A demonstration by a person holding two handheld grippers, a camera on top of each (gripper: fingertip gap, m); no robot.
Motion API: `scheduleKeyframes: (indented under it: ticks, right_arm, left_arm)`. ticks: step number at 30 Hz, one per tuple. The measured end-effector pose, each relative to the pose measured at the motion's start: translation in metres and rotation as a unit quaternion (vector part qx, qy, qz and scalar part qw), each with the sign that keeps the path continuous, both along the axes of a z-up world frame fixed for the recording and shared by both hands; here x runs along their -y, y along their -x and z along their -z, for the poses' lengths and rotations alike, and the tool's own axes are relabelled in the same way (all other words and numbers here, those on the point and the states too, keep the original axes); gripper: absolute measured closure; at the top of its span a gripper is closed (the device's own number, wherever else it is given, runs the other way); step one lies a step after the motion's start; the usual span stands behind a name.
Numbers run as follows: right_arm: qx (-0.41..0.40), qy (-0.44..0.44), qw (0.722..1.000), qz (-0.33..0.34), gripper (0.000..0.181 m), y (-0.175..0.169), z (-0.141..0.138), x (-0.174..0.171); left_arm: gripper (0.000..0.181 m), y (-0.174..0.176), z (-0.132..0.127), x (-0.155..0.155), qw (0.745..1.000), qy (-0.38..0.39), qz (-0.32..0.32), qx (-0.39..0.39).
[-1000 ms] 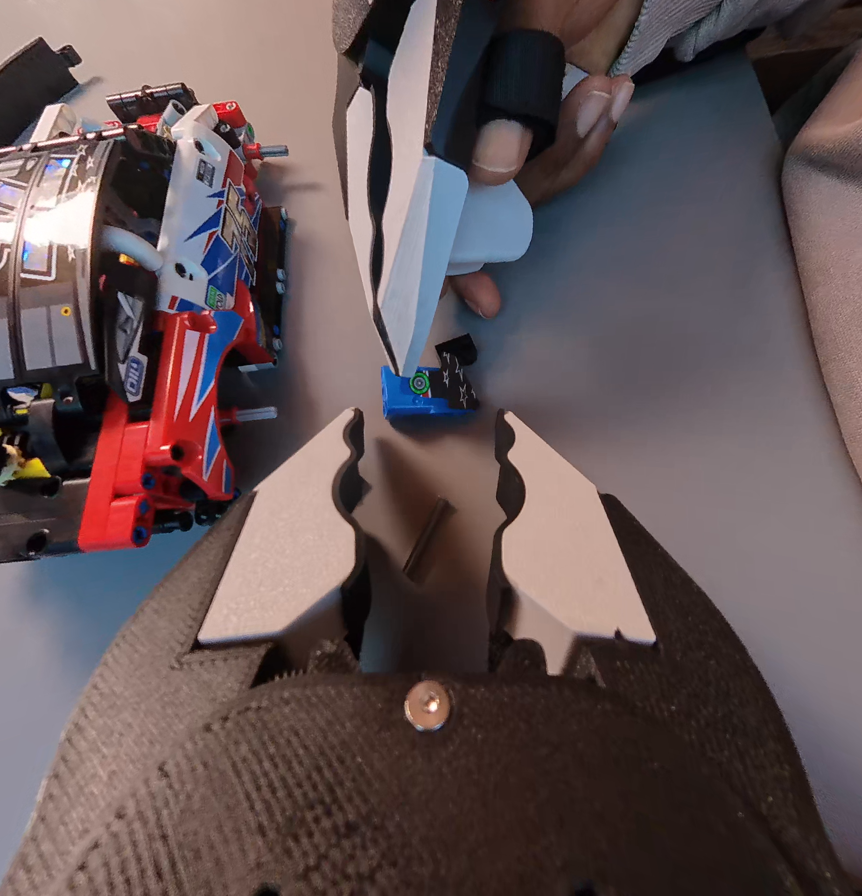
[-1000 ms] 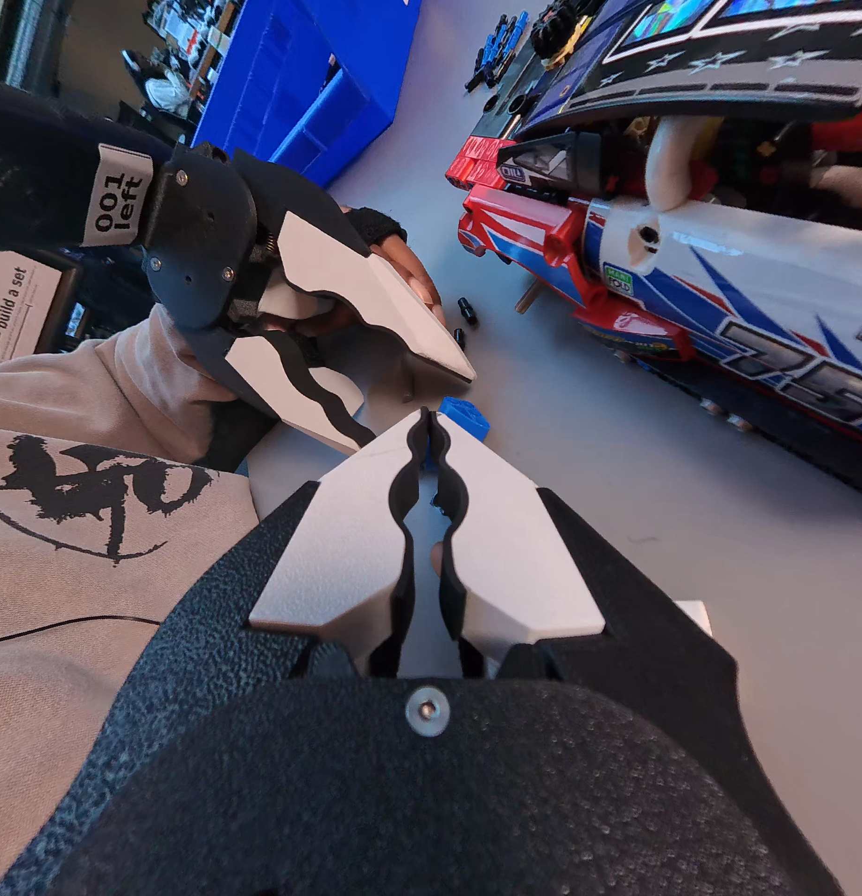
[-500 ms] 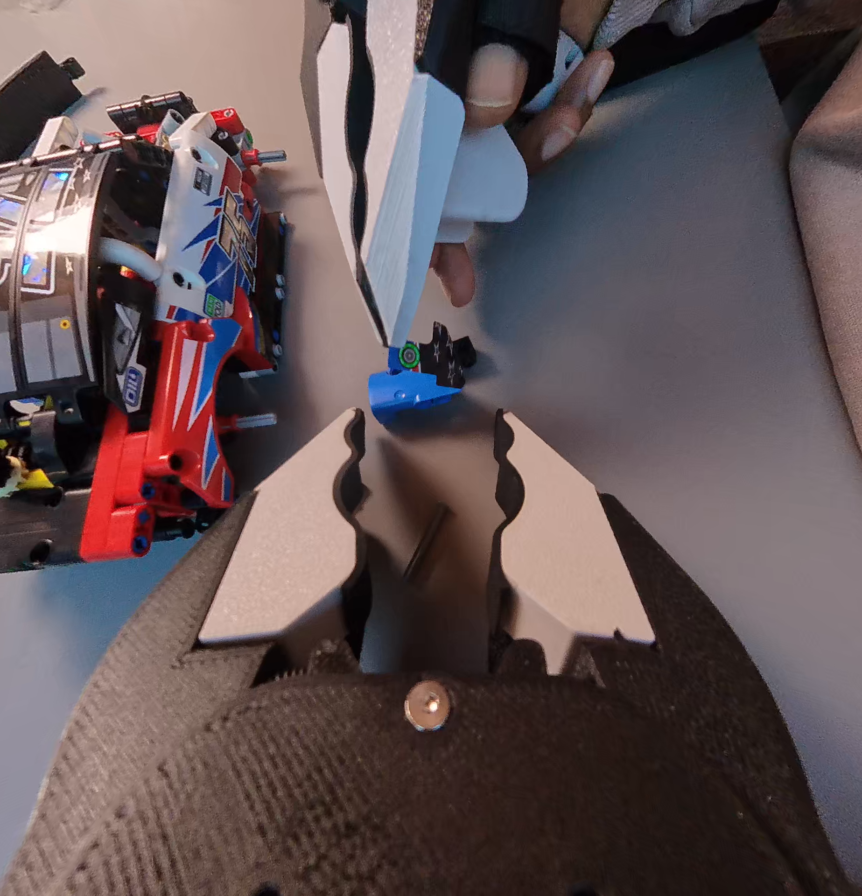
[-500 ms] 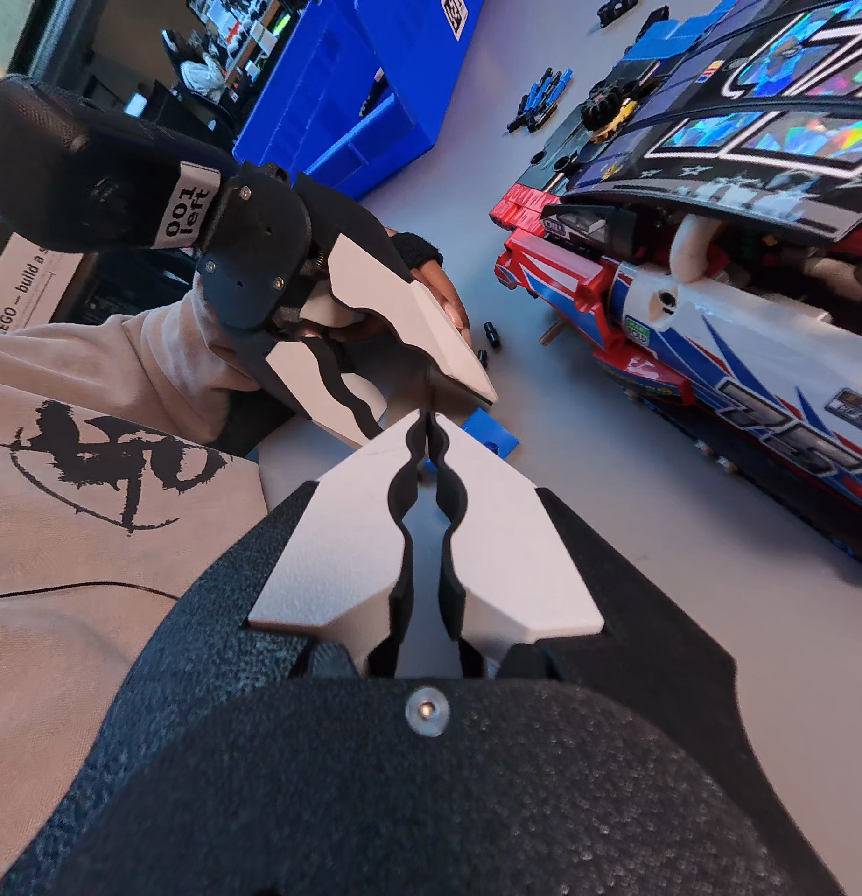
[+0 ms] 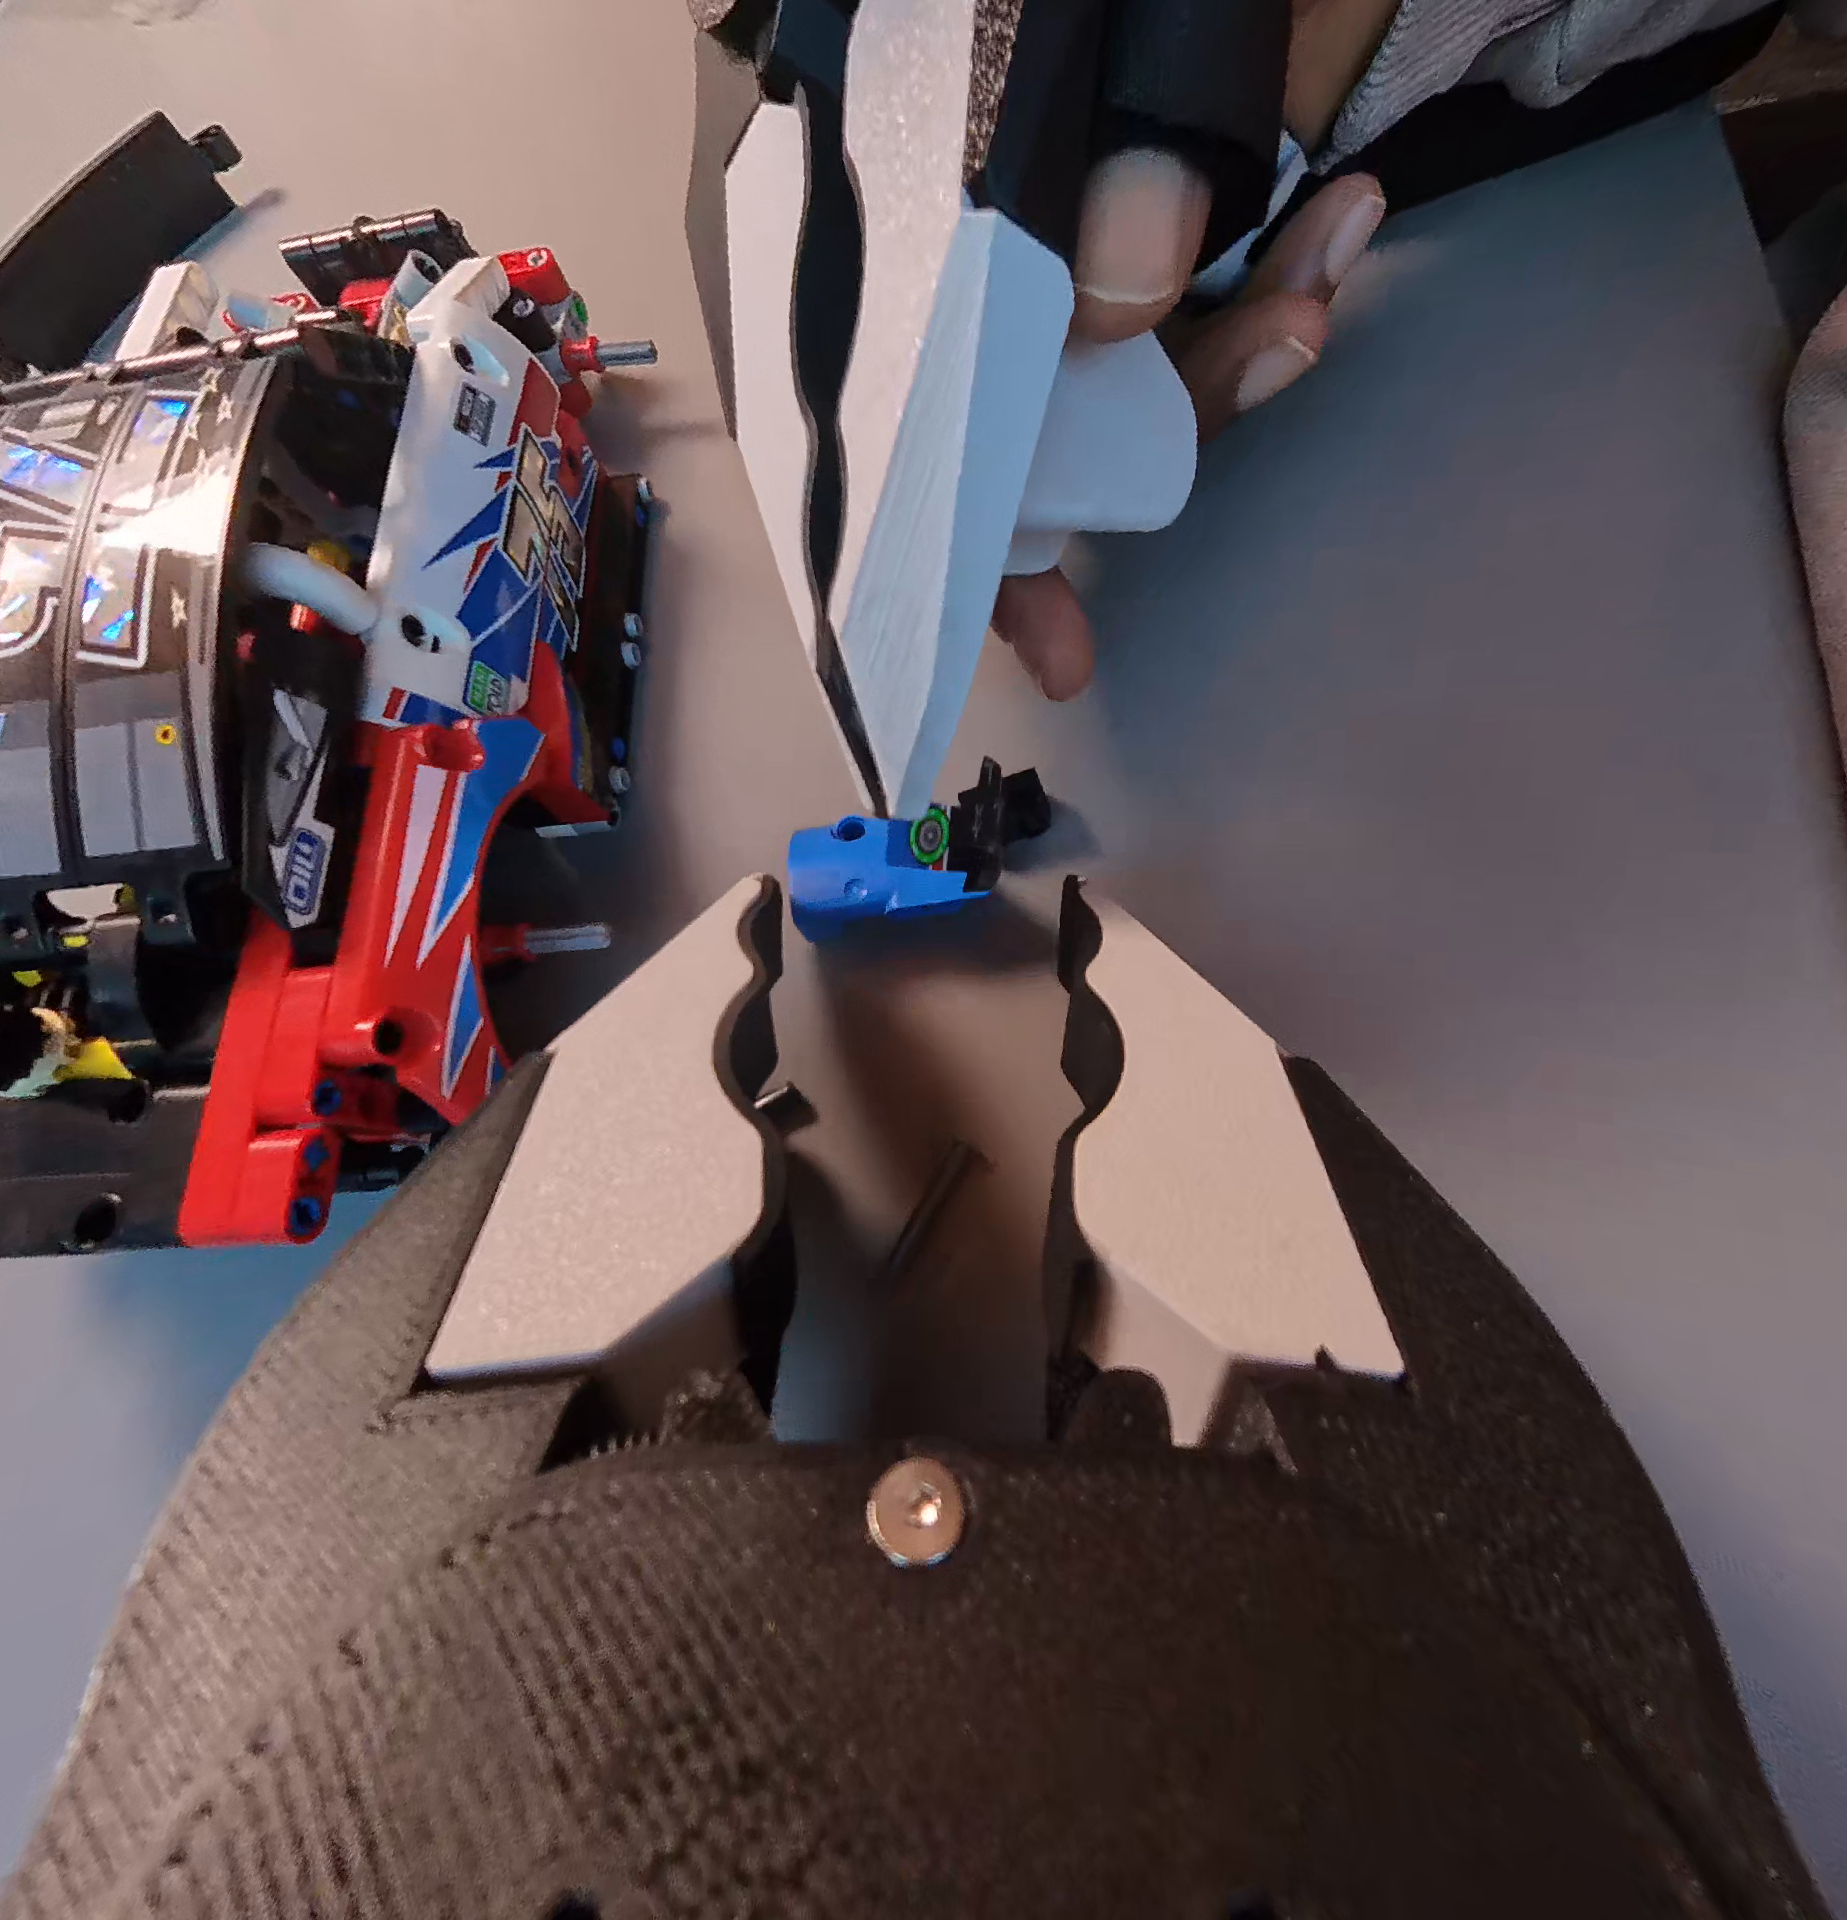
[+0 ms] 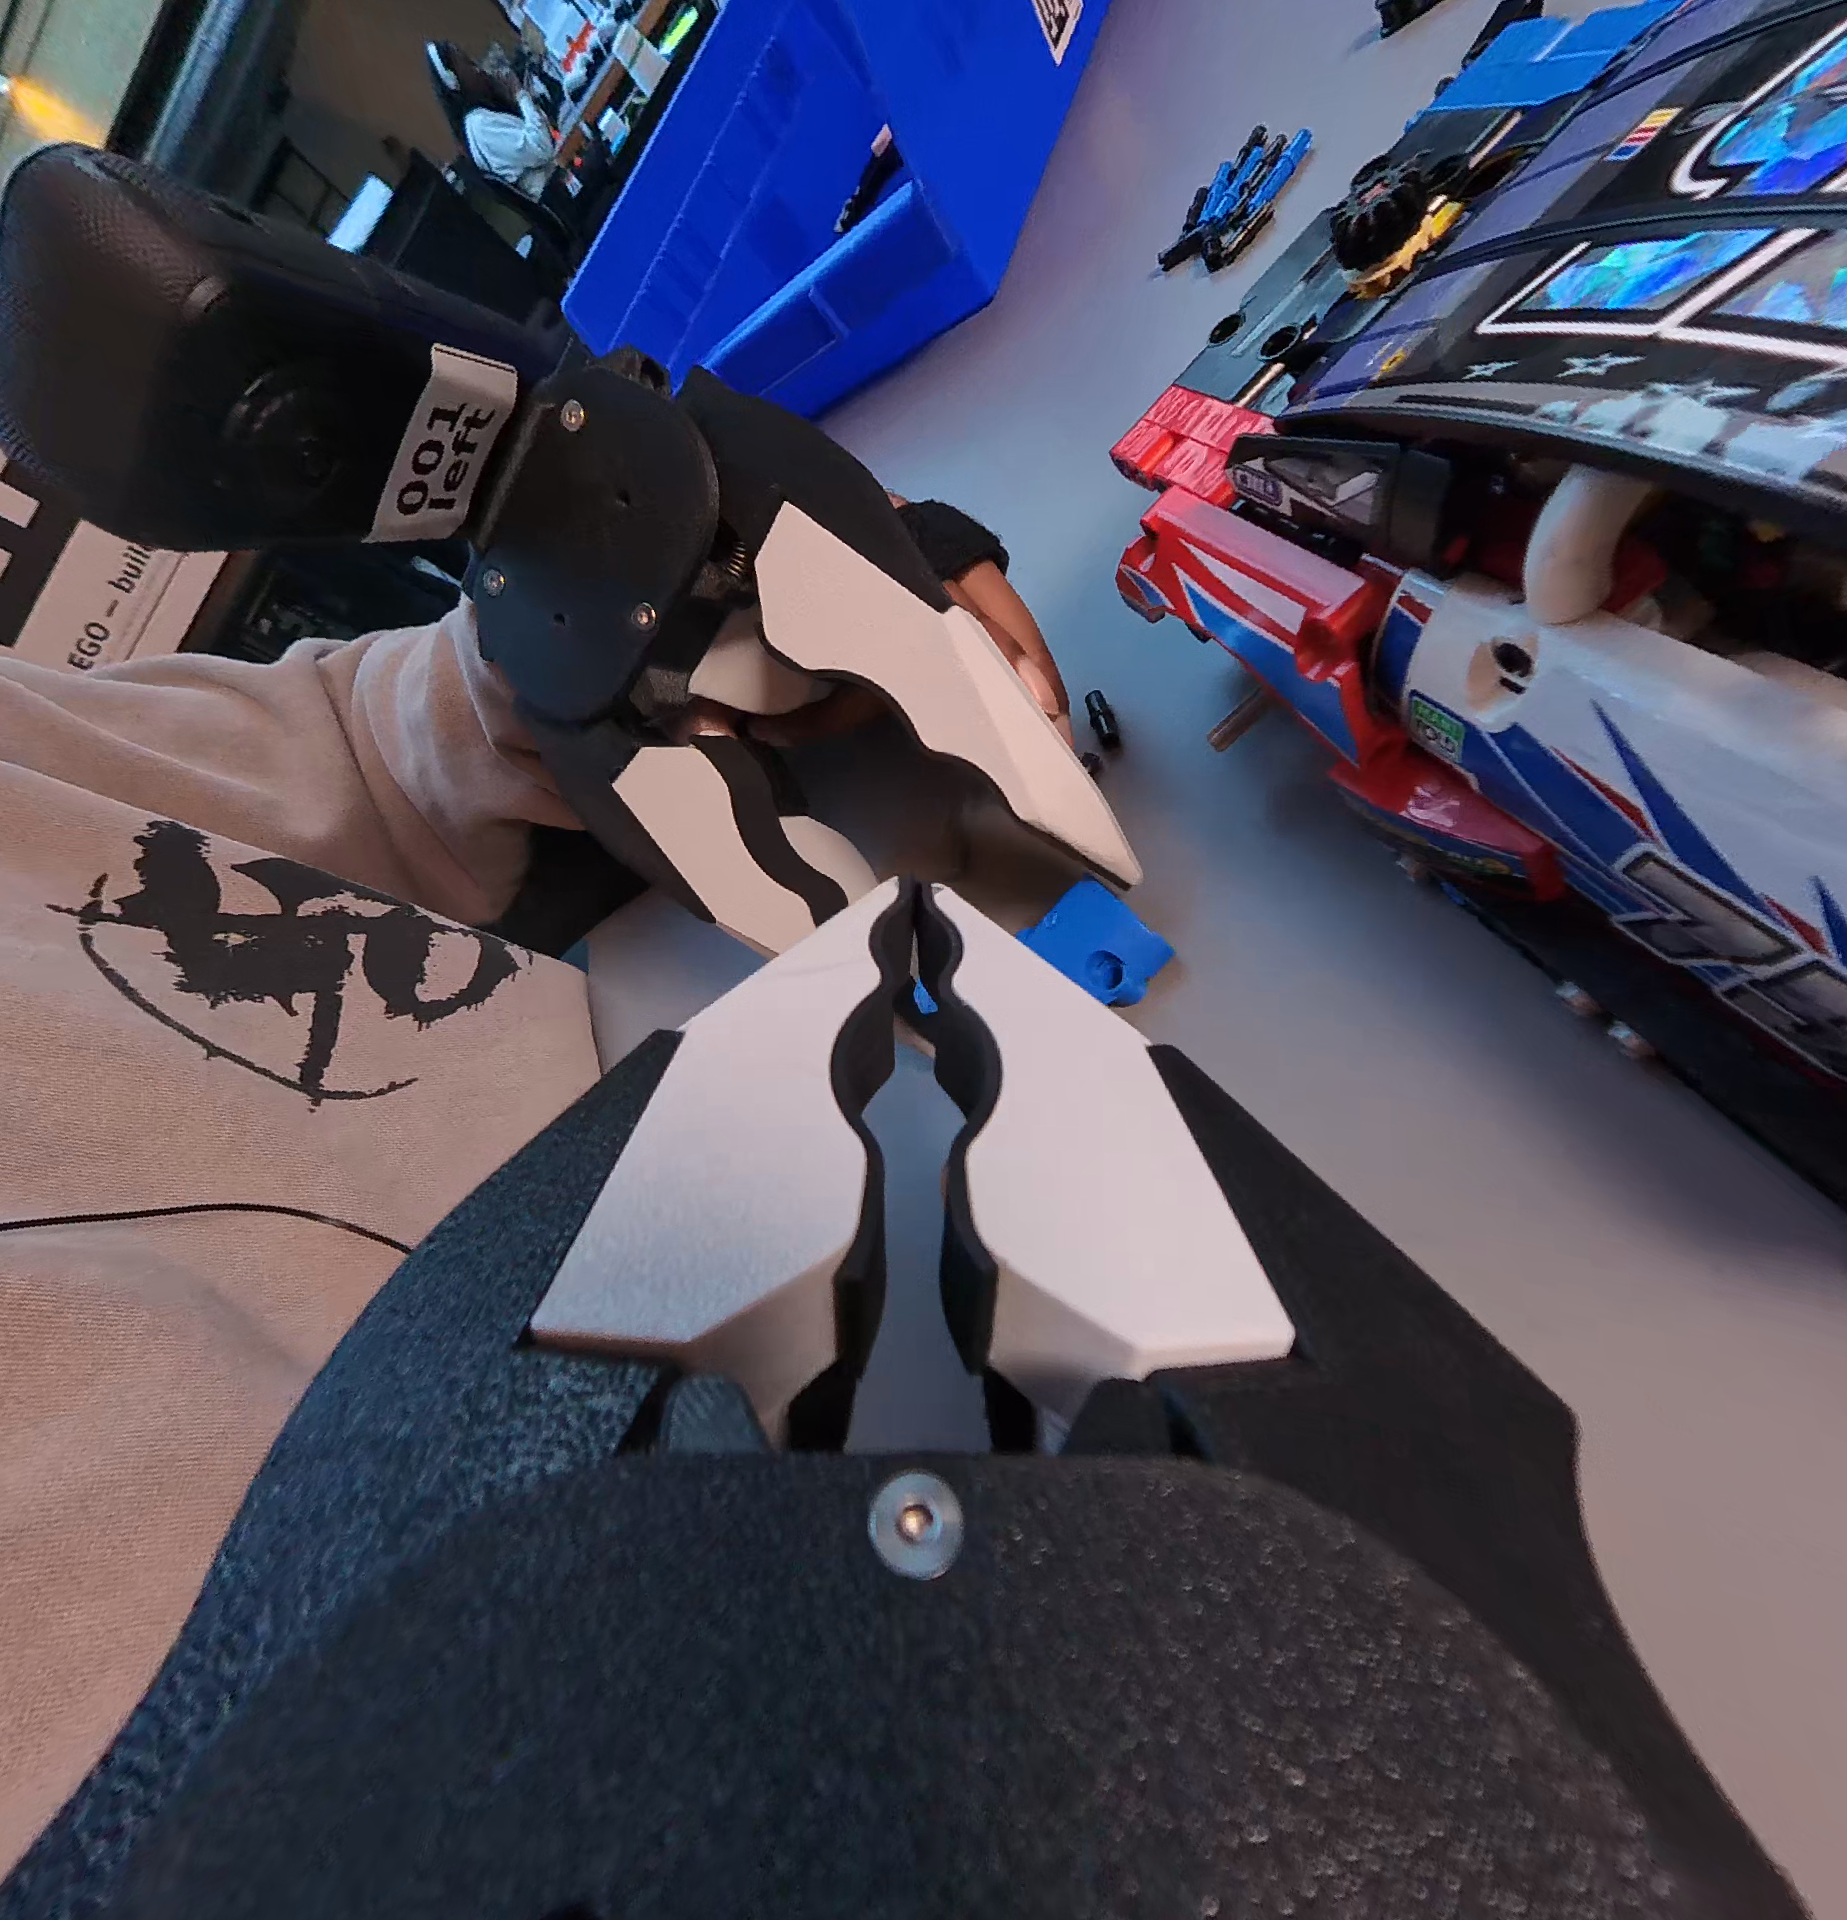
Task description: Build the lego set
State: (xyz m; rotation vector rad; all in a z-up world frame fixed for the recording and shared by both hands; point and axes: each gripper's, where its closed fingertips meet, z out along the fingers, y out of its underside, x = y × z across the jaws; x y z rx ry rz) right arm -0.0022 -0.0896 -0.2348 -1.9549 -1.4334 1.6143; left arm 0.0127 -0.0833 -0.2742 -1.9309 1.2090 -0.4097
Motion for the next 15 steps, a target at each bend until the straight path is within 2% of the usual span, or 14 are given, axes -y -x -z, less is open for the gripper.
scheduleKeyframes:
  ticks: [1,5,11,15]
  right_arm:
    - [-0.001,-0.003,1.000,-0.003,0.181,0.000,0.000,0.001]
    - [-0.008,-0.004,1.000,-0.010,0.181,0.001,-0.002,0.004]
    - [-0.022,-0.013,1.000,0.002,0.181,-0.001,-0.010,-0.001]
    - [-0.039,0.015,0.999,0.005,0.181,-0.004,-0.022,-0.006]
  left_arm:
    - [0.131,-0.001,0.000,-0.001,1.000,-0.003,-0.002,-0.001]
    - [0.142,-0.001,0.000,-0.004,1.000,-0.016,-0.007,-0.009]
    - [0.143,0.002,-0.001,-0.006,1.000,-0.021,-0.014,-0.009]
    - [0.143,0.002,-0.001,-0.006,0.999,-0.030,-0.015,-0.012]
